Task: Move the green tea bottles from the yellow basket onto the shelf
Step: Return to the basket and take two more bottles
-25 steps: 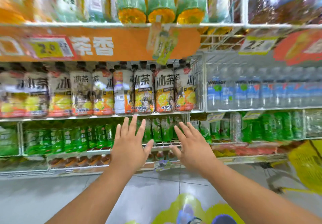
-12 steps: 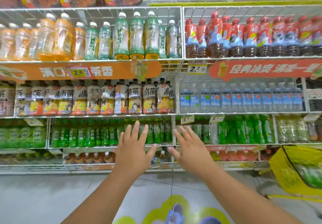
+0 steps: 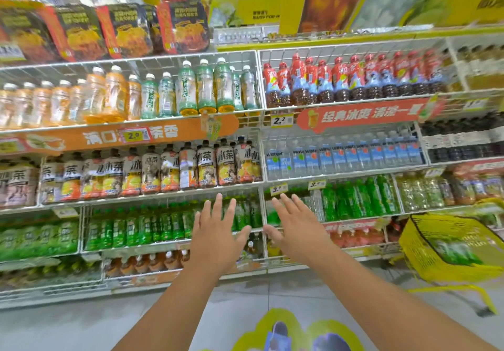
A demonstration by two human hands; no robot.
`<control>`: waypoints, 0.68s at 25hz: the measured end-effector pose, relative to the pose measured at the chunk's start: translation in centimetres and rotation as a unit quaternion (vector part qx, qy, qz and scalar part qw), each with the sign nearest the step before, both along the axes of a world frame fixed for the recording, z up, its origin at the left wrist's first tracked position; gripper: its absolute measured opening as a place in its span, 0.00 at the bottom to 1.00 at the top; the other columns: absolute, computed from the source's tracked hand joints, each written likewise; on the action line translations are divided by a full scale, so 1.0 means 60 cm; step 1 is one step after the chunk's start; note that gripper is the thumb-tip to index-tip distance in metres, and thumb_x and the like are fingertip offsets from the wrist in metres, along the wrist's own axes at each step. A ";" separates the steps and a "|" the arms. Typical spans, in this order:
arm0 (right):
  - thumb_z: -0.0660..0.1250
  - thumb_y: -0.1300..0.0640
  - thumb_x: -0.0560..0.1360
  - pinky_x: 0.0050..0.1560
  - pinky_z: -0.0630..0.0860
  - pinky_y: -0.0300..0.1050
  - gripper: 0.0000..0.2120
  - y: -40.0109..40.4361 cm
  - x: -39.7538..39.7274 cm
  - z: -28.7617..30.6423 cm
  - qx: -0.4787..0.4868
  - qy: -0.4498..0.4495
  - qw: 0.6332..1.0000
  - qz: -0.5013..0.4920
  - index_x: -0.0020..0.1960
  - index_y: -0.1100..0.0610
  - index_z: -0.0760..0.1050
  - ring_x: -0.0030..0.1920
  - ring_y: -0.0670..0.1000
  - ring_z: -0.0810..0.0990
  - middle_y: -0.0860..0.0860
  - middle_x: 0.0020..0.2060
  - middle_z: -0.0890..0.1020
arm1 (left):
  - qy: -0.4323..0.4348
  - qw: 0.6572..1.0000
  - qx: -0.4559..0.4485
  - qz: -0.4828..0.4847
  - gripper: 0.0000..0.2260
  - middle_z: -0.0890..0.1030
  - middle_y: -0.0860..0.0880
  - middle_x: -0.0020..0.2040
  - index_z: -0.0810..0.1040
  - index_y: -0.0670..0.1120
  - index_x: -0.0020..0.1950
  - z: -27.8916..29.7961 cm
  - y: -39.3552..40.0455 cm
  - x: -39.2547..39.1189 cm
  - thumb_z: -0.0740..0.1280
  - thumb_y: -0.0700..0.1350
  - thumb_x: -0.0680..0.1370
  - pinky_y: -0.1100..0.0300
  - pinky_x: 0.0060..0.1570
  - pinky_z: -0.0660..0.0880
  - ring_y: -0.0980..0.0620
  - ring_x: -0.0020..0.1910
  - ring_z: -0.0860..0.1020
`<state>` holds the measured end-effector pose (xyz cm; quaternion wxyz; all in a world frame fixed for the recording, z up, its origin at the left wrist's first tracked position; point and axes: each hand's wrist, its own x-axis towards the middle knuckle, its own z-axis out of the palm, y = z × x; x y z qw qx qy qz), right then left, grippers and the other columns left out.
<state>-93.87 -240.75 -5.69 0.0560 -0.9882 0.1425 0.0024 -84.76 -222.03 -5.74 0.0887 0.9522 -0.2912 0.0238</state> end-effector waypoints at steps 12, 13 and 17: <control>0.36 0.28 0.75 0.81 0.48 0.54 0.43 0.017 -0.153 0.010 -0.031 -0.012 0.991 -0.130 0.83 0.51 0.46 0.82 0.54 0.44 0.52 0.83 0.48 | -0.019 0.991 -0.007 -0.132 0.35 0.43 0.47 0.84 0.48 0.56 0.84 -0.004 -0.034 -0.052 0.46 0.69 0.80 0.43 0.80 0.44 0.42 0.83 0.43; 0.35 0.28 0.74 0.81 0.48 0.54 0.44 0.001 -0.174 0.003 -0.033 -0.014 0.989 -0.146 0.83 0.51 0.46 0.82 0.55 0.44 0.53 0.83 0.49 | -0.016 0.989 -0.007 -0.148 0.35 0.43 0.47 0.84 0.48 0.56 0.84 -0.008 -0.054 -0.066 0.46 0.69 0.80 0.43 0.80 0.44 0.42 0.83 0.43; 0.29 0.28 0.68 0.80 0.50 0.55 0.50 -0.084 -0.270 -0.009 -0.054 -0.017 0.974 -0.217 0.83 0.53 0.49 0.82 0.56 0.47 0.54 0.83 0.52 | -0.002 0.976 -0.003 -0.216 0.34 0.43 0.47 0.84 0.49 0.56 0.84 -0.014 -0.168 -0.139 0.50 0.68 0.81 0.43 0.80 0.44 0.42 0.83 0.43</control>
